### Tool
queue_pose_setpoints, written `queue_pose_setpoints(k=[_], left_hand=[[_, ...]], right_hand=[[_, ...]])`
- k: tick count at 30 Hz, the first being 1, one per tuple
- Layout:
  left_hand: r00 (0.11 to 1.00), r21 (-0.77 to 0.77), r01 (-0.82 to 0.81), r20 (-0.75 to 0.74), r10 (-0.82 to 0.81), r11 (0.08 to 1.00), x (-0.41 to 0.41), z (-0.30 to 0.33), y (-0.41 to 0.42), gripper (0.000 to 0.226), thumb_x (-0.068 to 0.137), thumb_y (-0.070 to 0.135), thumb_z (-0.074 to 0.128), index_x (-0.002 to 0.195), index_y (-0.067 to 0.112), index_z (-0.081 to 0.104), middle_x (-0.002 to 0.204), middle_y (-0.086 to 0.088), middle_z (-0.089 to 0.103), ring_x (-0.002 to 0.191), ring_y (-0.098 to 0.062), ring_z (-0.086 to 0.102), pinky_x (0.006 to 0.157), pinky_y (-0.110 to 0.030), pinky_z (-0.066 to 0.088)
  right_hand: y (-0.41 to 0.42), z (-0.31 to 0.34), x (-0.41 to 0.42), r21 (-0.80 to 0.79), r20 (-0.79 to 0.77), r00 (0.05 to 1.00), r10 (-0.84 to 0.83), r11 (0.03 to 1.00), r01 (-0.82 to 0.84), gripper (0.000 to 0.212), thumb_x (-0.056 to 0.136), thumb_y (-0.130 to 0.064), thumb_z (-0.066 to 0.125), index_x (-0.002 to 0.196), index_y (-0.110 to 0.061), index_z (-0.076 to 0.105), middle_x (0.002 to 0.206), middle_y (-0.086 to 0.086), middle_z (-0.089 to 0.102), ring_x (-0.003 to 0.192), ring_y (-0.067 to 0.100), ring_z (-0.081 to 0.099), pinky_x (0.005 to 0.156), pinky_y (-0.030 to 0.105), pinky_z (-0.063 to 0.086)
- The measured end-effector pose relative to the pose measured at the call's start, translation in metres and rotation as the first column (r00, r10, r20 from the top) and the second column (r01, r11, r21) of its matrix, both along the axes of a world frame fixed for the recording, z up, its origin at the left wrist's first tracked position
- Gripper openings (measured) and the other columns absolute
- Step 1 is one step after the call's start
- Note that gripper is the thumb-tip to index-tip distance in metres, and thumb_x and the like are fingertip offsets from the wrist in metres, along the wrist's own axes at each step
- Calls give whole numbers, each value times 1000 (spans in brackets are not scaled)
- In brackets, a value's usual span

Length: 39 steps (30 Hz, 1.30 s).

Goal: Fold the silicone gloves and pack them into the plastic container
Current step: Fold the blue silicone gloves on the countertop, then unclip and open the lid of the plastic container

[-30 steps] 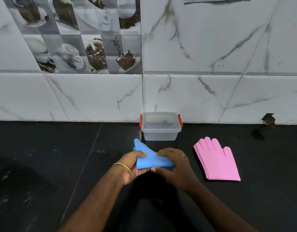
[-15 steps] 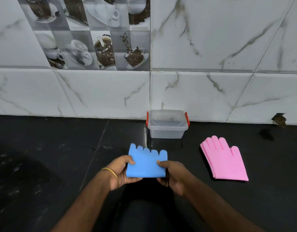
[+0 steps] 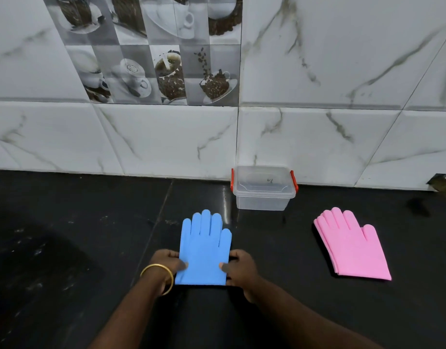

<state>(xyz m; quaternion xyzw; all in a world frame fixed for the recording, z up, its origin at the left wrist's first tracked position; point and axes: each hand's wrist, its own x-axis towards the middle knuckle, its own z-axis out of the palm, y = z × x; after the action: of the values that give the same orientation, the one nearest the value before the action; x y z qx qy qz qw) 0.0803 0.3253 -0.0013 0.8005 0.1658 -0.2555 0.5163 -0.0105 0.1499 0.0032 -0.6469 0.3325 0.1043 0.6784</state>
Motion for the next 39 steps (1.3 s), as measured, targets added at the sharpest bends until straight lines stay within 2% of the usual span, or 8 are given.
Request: queue_pose_setpoints(k=[8,11,14,18,21,25,29,39], left_hand=[[992,181,129,-27,-126,975,15,-2,0,34,68,7,83,95,3,63,103,-19,68,92,-35,66,88,-50,56],[984,354,168,-10,-175,920,16,3,-9,64,71,36,81,121,6,57,127,-18,56,109,-34,59,96,-44,50],[953,538,166,129,-275,826,18,16,-26,76,70,62,70,129,16,53,136,-16,48,123,-37,48,102,-46,41],[868,532,174,314,-384,829,23,30,-69,68,74,62,66,130,27,52,140,-8,44,128,-34,44,105,-47,37],[790,455,253,413,-454,854,34,38,-111,68,79,56,66,135,20,50,143,-9,46,133,-31,43,109,-44,36],[691,494,327,457,-561,805,55,47,-163,76,87,58,53,149,20,31,159,-12,23,145,-34,24,116,-49,27],[585,655,344,411,-700,672,79,54,-201,84,92,60,41,155,18,4,164,-10,-4,149,-34,7,117,-53,20],[638,679,382,297,-711,627,116,39,-231,88,94,59,37,155,9,-2,163,-10,-10,148,-37,12,116,-55,23]], right_hand=[[-6,-6,4,-67,45,998,32,997,-29,37,88,-8,68,123,-7,56,101,10,70,88,19,71,73,35,62],[-13,-7,0,-159,20,998,56,986,-52,42,84,-14,73,121,-11,54,93,6,69,70,14,64,58,25,54],[-31,-7,-2,-184,28,999,28,983,-22,48,79,-17,78,121,-16,53,90,6,69,75,15,65,68,27,56],[-73,-3,-4,-235,51,992,-118,964,127,36,81,-18,76,112,-18,58,94,5,70,90,19,69,86,39,58],[-112,3,2,-378,183,945,-271,868,322,28,85,-17,70,111,-13,62,91,4,69,87,21,67,85,42,56],[-158,19,24,-645,381,885,-266,610,461,40,87,-28,68,123,-14,56,118,6,60,107,20,57,91,34,48],[-195,32,57,-858,329,943,-44,402,319,59,88,-46,59,139,-21,43,140,7,48,127,29,47,102,45,41],[-233,18,120,-950,61,970,235,312,-16,67,93,-56,44,150,-23,31,161,8,23,145,30,27,113,48,29]])
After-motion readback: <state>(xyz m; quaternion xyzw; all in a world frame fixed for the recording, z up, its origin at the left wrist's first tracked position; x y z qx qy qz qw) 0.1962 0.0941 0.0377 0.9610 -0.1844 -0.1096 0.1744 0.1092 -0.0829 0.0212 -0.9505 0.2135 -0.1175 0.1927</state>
